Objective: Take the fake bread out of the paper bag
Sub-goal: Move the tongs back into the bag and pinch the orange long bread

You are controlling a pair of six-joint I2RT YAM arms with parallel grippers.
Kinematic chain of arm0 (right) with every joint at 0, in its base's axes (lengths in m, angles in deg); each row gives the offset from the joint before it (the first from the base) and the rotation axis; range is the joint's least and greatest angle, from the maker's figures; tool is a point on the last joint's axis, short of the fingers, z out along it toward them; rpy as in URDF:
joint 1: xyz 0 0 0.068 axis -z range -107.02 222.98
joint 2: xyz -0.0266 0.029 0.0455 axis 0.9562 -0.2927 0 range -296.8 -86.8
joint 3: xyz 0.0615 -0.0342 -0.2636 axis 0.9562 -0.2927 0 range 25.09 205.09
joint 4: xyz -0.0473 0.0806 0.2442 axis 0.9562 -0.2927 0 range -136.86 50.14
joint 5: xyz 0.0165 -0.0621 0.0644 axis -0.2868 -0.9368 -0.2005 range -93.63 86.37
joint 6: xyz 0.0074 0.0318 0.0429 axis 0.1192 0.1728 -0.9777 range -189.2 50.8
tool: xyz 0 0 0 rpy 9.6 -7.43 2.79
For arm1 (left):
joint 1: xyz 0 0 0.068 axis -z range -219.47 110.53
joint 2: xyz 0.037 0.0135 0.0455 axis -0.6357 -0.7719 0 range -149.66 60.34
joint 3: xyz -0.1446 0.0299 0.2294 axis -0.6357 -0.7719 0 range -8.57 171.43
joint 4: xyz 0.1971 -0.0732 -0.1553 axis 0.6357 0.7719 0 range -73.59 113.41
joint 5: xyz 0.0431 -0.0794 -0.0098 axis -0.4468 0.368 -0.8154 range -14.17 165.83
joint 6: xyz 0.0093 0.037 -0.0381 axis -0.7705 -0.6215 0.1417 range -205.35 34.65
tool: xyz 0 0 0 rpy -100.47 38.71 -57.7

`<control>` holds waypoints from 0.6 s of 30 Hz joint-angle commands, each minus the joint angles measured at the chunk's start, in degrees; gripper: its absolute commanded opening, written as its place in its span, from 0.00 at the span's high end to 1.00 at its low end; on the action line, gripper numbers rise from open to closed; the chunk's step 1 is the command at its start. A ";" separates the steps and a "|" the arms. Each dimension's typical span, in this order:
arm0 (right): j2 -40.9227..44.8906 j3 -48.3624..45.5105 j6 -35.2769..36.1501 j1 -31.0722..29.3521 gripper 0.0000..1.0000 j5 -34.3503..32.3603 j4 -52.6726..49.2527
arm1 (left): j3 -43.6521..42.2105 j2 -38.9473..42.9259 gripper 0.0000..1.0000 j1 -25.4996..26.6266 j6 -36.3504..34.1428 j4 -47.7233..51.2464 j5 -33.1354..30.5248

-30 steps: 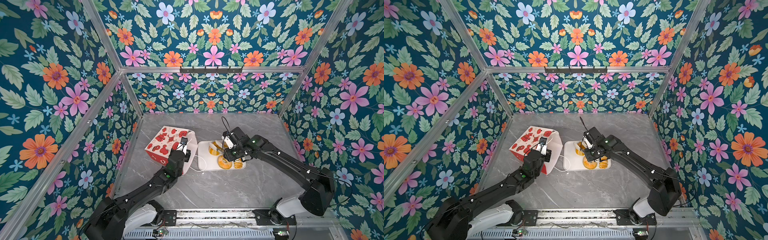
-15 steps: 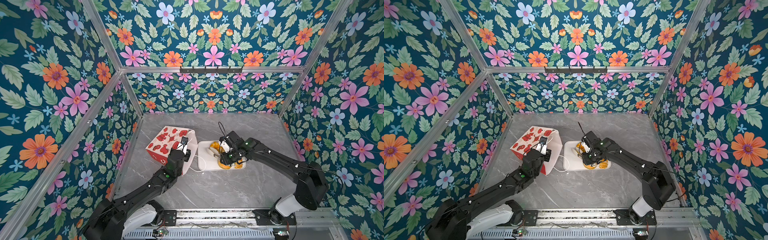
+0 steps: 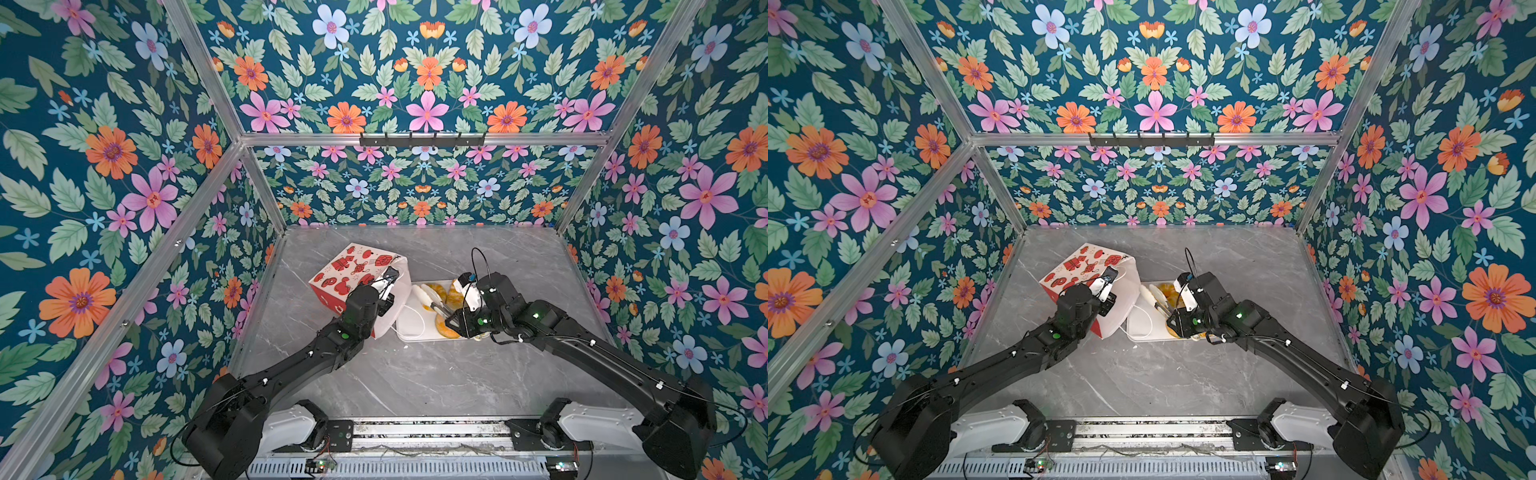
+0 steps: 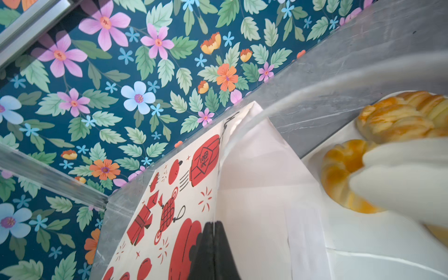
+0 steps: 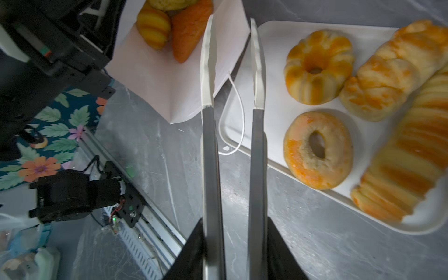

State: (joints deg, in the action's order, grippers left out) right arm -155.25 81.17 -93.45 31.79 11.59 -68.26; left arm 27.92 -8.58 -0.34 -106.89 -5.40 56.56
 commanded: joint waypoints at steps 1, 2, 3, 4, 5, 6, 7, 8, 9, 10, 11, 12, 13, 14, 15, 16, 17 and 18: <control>-0.38 -1.13 -2.62 -2.28 0.64 3.77 7.99 | 0.99 -0.33 1.00 -0.11 -2.11 1.28 2.98; -0.81 -1.38 -3.01 -2.87 0.64 3.93 8.85 | 1.09 -0.18 1.00 -0.11 -1.83 1.79 3.64; -1.48 -1.80 -3.43 -3.53 0.64 4.62 10.49 | 0.97 0.08 1.00 -0.11 -1.44 1.77 4.59; -2.23 -2.03 -3.93 -4.06 0.65 5.40 12.08 | 0.78 0.41 1.00 -0.16 -1.10 1.76 5.51; -3.04 -1.98 -4.33 -4.67 0.64 5.96 13.19 | 0.77 0.46 1.00 -0.15 -0.90 2.04 6.06; -4.19 -1.64 -4.56 -5.16 0.64 6.21 14.26 | 0.92 0.46 1.00 -0.20 -0.70 2.53 6.30; -5.35 -1.14 -4.73 -5.70 0.64 6.34 15.10 | 1.04 0.29 1.00 -0.19 -0.57 3.13 6.28; -6.48 -0.70 -4.96 -5.83 0.65 6.32 16.08 | 1.04 0.20 1.00 -0.19 -0.37 3.40 6.36; -7.99 0.10 -5.06 -5.90 0.64 6.58 16.63 | 0.81 0.24 1.00 -0.20 -0.11 3.43 6.55; -9.66 1.05 -4.84 -5.87 0.64 6.48 16.63 | 0.61 0.36 1.00 -0.20 0.21 3.35 6.77; -11.03 1.83 -4.78 -5.90 0.64 6.05 16.60 | 0.44 0.58 1.00 -0.22 0.55 3.26 6.94; -12.62 2.60 -4.59 -5.90 0.64 5.71 16.85 | 0.13 0.93 1.00 -0.20 0.91 2.86 7.05; -14.20 3.17 -4.49 -5.88 0.64 5.58 17.36 | -0.13 1.38 1.00 -0.20 1.22 2.42 7.14; -15.68 3.99 -4.47 -5.87 0.64 5.40 17.44 | -0.28 1.72 1.00 -0.20 1.39 2.13 7.29; -17.38 5.02 -4.56 -5.90 0.64 5.26 17.55 | -0.28 1.94 1.00 -0.20 1.56 2.11 7.40; -19.23 6.03 -4.65 -5.90 0.63 5.56 17.99 | -0.13 2.19 1.00 -0.20 1.79 2.27 7.76; -20.66 6.87 -4.71 -5.82 0.63 5.66 18.36 | -0.04 2.42 1.00 -0.22 2.00 2.37 8.19; -22.28 8.02 -5.05 -5.84 0.63 5.52 18.67 | -0.02 2.69 1.00 -0.20 2.31 2.38 8.60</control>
State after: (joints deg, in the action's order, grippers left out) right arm -174.96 87.24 -97.95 26.00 17.12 -53.14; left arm 27.68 -6.53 -0.55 -106.11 -1.77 63.57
